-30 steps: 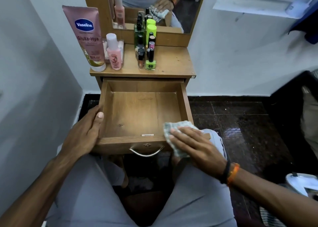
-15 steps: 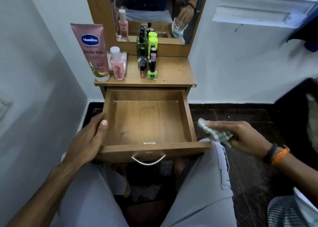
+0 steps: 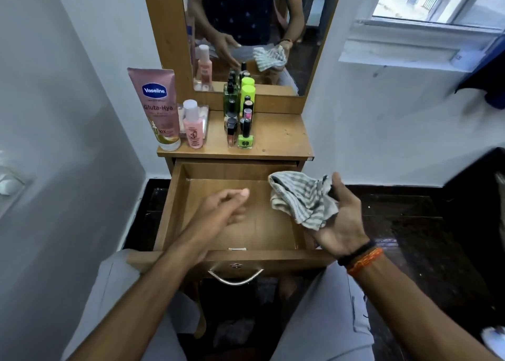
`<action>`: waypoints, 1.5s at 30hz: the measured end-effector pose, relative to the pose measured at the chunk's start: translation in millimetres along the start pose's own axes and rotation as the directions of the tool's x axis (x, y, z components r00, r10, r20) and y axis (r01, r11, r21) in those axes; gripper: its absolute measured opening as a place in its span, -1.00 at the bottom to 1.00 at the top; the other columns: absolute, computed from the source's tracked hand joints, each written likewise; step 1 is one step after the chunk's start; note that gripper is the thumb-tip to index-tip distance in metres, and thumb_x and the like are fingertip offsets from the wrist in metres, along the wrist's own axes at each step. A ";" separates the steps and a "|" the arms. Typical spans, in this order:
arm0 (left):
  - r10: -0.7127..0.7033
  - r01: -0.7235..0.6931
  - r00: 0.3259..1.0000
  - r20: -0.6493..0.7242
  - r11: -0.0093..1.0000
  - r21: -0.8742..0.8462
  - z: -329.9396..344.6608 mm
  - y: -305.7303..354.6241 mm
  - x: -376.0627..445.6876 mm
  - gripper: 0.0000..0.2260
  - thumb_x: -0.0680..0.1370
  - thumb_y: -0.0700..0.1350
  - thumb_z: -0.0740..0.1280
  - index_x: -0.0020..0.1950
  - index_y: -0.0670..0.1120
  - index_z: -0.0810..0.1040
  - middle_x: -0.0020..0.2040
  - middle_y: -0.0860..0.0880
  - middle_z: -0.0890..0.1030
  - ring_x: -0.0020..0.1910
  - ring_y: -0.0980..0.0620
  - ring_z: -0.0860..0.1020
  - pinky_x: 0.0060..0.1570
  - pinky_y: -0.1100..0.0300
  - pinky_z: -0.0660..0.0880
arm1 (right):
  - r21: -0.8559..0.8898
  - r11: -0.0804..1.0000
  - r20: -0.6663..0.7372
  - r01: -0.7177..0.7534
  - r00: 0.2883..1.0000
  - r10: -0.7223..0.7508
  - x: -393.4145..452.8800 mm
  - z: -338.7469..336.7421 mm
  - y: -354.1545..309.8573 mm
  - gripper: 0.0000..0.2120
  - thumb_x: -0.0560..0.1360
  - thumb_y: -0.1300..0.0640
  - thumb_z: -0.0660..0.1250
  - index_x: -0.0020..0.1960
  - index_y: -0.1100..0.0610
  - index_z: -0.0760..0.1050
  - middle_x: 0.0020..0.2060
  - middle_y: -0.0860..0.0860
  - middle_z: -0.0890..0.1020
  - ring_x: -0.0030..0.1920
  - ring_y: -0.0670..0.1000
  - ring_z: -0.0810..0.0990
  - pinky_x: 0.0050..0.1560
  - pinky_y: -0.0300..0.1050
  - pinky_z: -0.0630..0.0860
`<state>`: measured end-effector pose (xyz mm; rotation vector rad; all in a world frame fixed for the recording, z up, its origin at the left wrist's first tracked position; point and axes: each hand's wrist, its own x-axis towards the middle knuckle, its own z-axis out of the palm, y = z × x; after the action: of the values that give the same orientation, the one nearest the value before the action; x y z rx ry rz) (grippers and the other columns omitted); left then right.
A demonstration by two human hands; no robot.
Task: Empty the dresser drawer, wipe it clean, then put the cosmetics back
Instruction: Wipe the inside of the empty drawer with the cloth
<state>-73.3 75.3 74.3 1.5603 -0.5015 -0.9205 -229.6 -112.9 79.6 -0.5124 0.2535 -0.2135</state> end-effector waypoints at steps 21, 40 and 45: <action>-0.129 0.111 0.992 -0.013 0.903 -0.416 66.8 35.3 54.3 -0.54 0.50 0.19 0.41 0.18 -0.16 0.60 0.03 -0.13 0.70 0.02 -0.08 0.65 0.07 0.01 0.62 | -0.878 -0.434 0.448 0.203 0.668 -0.594 13.0 18.5 -20.4 -0.60 0.38 0.37 0.49 0.20 0.18 0.60 0.05 0.05 0.70 0.02 0.02 0.68 -0.01 0.01 0.65; -0.158 0.140 0.987 0.004 0.861 -0.490 84.6 56.8 94.6 -0.82 0.64 -0.16 0.25 0.22 -0.12 0.52 0.09 -0.15 0.70 -0.02 -0.11 0.71 -0.03 -0.08 0.64 | -0.701 0.691 -0.180 0.174 0.895 -0.407 42.6 -16.1 -39.1 -0.25 0.47 0.28 0.47 0.52 -0.13 0.25 0.13 0.16 0.69 0.09 0.21 0.70 0.00 0.10 0.67; -0.047 0.041 0.999 -0.018 0.967 -0.251 87.1 58.9 104.6 -0.40 0.51 -0.46 0.28 0.41 0.07 0.34 0.23 -0.07 0.55 0.12 -0.11 0.62 0.04 -0.17 0.63 | -0.785 0.605 -0.204 0.135 0.865 -0.458 63.7 -19.5 -58.9 -0.53 0.52 0.29 0.43 0.39 0.05 0.47 0.24 0.15 0.62 0.10 0.12 0.70 0.03 0.03 0.68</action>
<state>-69.0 -70.1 102.8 1.3553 -0.3207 -0.9589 -183.1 -188.6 81.3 -1.3722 0.6646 -0.5639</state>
